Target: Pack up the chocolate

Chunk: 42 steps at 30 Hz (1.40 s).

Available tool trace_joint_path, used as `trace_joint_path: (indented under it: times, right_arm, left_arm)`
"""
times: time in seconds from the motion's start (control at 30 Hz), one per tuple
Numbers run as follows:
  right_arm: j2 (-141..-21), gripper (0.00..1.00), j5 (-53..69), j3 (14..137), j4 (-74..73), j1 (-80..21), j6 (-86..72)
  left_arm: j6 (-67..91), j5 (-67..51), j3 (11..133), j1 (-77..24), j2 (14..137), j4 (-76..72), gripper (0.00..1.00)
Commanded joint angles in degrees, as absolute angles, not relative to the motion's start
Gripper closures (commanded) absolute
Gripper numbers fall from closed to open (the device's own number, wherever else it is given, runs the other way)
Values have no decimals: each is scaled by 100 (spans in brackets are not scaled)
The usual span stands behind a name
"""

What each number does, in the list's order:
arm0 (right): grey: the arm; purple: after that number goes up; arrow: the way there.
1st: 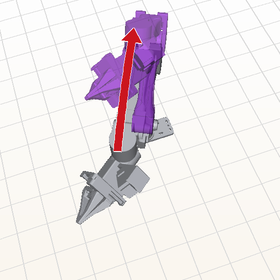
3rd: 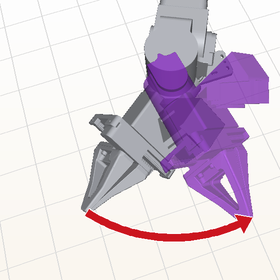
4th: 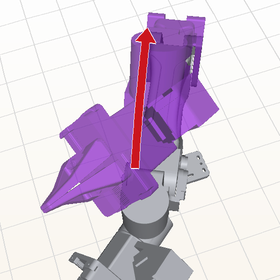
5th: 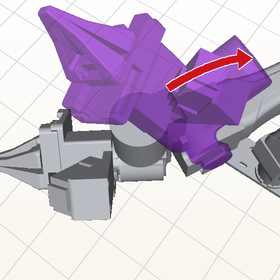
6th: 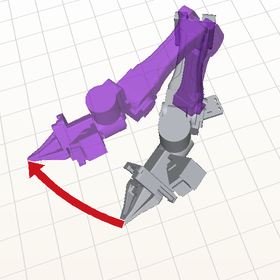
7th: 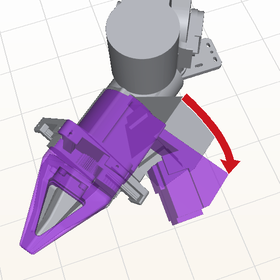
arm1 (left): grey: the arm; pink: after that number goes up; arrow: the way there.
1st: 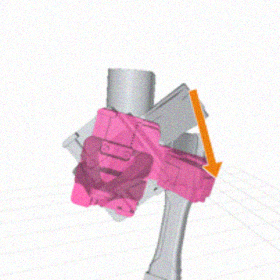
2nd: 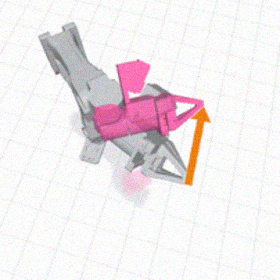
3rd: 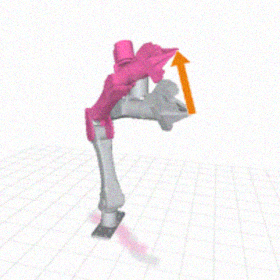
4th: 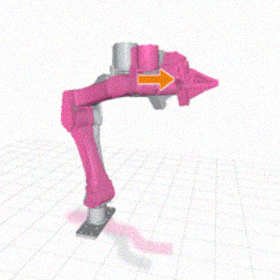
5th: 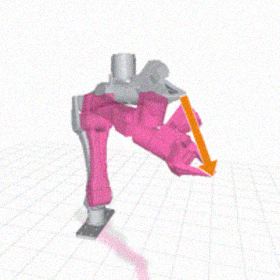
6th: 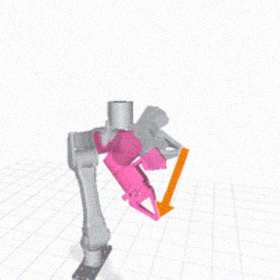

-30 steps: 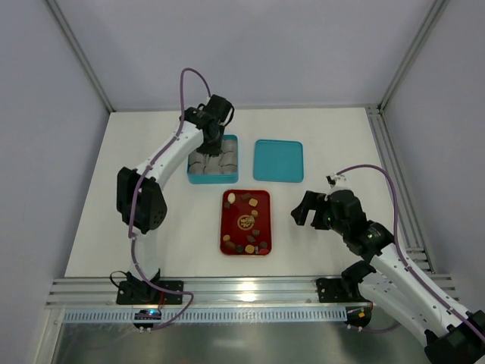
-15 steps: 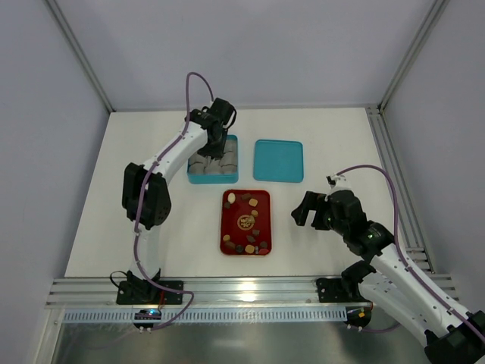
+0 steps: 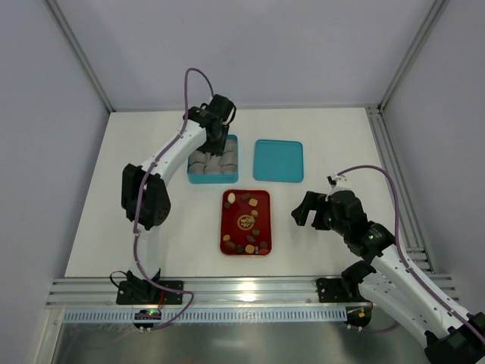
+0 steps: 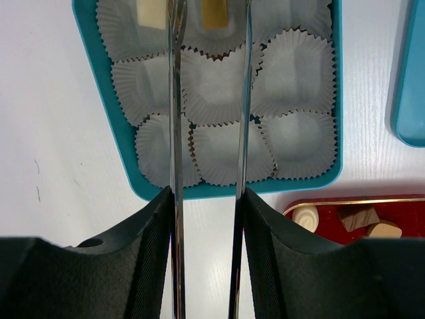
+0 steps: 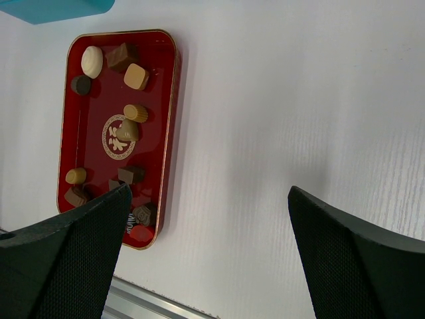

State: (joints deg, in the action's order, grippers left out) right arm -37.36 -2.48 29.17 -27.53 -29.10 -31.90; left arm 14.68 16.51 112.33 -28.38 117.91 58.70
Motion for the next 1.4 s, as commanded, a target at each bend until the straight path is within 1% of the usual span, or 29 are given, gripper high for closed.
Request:
trace_joint_path:
  times: [0.0,0.17,0.3,0.5,0.67,0.87,1.1,1.37]
  right_arm:
    - [-3691,0,-308,3041,-2663,-2927,-3234]
    - [-3709,0,-299,3059,-2619,-2927,-3234]
    - [-3753,0,-299,3067,-2593,-2936,-3234]
    - [-3735,0,-281,3032,-2566,-2936,-3243]
    - [-3674,0,-281,2997,-2566,-2936,-3261]
    - [-3577,0,-264,2865,-2549,-2935,-3305]
    - [-3542,1,-273,2707,-2488,-2936,-3340]
    - [-3595,0,-246,2637,-2391,-2936,-3349]
  left_arm:
    - [1380,1688,11522,-2804,11303,5845,56]
    - [1424,1407,11575,-2830,11084,6029,57]
    - [1512,1231,11225,-2961,10618,6038,57]
    - [1775,1134,10101,-3401,9564,6029,56]
    - [2082,1335,9353,-4104,8748,6161,56]
    - [2671,1389,8473,-4823,8052,6170,56]
    - [3181,1467,7929,-5440,7831,6214,55]
    - [3594,1767,7489,-5502,7726,6328,55]
